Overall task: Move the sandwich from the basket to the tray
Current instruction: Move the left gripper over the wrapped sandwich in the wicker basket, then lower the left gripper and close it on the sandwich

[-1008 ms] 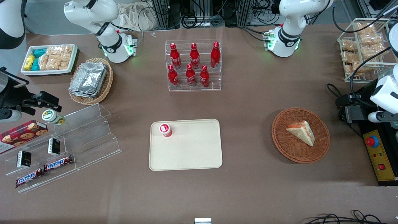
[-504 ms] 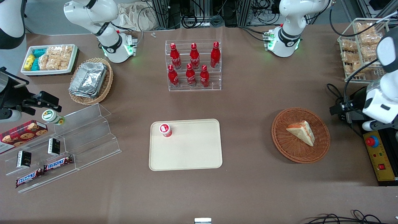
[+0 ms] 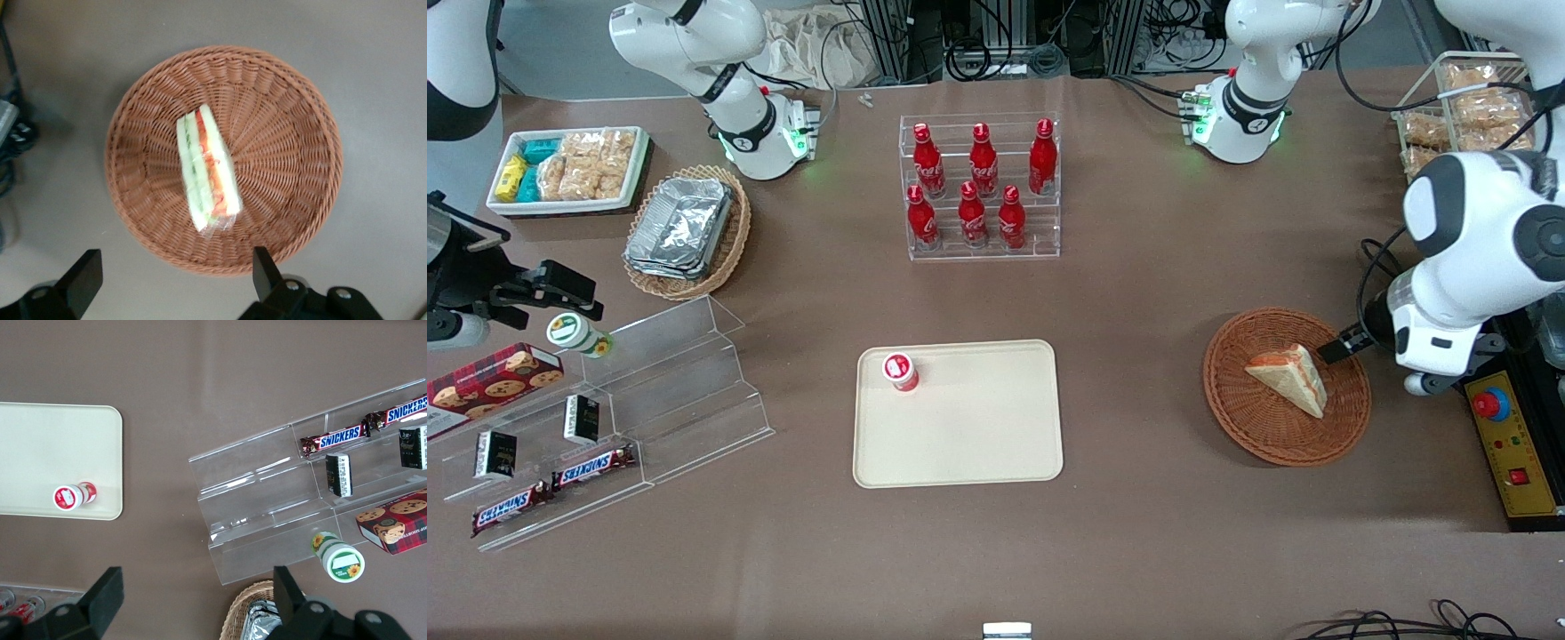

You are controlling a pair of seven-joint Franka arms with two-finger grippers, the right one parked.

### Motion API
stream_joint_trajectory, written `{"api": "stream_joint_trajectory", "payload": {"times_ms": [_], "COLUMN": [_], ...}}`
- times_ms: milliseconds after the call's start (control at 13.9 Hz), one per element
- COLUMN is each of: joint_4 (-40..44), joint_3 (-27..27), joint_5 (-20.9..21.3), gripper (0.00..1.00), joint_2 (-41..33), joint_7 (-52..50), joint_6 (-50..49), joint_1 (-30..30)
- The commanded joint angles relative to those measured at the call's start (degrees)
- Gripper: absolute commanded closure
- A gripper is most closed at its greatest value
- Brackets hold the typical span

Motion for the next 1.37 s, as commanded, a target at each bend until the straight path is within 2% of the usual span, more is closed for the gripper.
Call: {"api": "stream_joint_trajectory", "payload": {"times_ms": [0,216,1152,1224,1296], "joint_4": [-4.09,-6.48,-8.33,-8.15,-8.15], "joint_3": [-0.28,-0.20,-0.20,-0.20,-0.20], "joint_5": [1.22,1.22,1.13,1.13,1.13], "gripper": [0.00,0.00,0.01,0.03,0.21], "joint_2": [1.30,4.28,10.44,10.88,10.97], "joint_7": [-4.08,-4.79,-10.41,-10.51,-10.51], "joint_6": [6.86,15.13,19.80,19.89,19.89], "joint_1": [-0.16,-0.16,-0.34,-0.34,-0.34]}}
